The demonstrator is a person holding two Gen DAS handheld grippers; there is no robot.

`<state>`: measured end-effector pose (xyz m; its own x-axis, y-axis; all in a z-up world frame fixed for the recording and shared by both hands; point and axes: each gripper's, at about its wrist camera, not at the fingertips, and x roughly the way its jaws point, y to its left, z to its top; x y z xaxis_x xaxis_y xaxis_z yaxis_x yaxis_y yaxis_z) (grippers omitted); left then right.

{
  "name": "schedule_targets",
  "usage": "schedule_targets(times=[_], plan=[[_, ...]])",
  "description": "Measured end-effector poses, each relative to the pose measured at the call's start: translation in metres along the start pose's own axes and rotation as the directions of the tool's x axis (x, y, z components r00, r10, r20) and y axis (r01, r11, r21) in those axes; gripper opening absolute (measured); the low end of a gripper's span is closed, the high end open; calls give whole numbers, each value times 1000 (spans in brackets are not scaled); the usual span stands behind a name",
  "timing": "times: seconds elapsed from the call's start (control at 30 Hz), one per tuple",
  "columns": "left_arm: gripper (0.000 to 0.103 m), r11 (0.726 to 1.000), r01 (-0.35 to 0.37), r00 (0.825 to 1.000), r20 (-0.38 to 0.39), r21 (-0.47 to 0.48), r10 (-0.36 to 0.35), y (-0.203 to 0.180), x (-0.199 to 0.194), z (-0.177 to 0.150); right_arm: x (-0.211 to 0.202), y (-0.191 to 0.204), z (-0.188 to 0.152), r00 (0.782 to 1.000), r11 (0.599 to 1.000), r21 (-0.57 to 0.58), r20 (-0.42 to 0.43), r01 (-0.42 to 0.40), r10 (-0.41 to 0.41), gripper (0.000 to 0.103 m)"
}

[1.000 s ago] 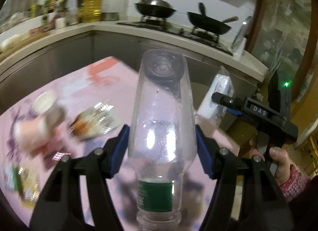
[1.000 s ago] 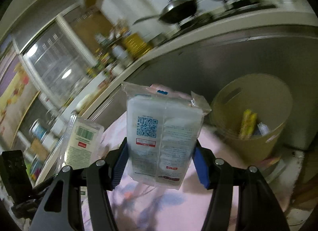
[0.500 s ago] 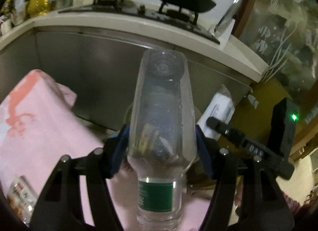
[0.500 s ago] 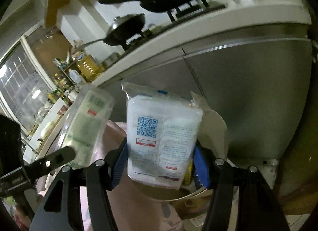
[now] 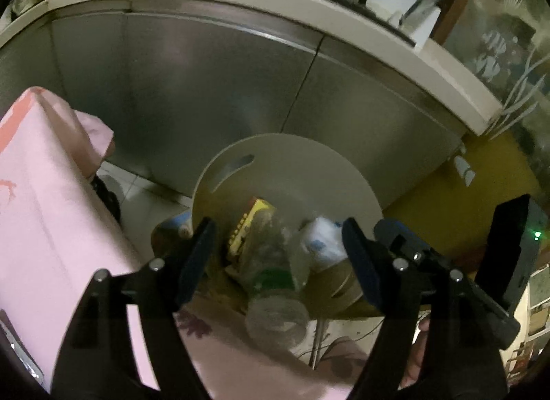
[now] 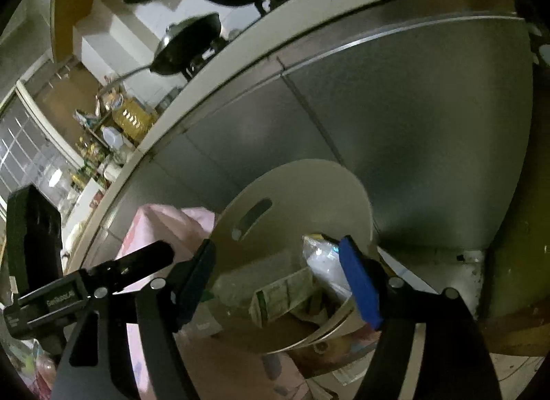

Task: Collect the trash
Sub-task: 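Open both grippers over the bin to drop the bottle and tissue pack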

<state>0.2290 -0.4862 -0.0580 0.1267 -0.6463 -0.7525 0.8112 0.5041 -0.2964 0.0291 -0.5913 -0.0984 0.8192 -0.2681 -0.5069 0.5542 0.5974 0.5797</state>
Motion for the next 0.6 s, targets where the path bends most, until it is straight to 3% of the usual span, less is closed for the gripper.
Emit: schedule_targets(times=[0.3,0.6], plan=[[73,999,17,991,132,-33,-12,2,-84,-35,-38,14,-3,996,997,19,52,-73,71,72],[73,993,-98,974,198,-60,108,25,-170,-113,-58,52,-19,992,990,-60,20,-124,125,72]])
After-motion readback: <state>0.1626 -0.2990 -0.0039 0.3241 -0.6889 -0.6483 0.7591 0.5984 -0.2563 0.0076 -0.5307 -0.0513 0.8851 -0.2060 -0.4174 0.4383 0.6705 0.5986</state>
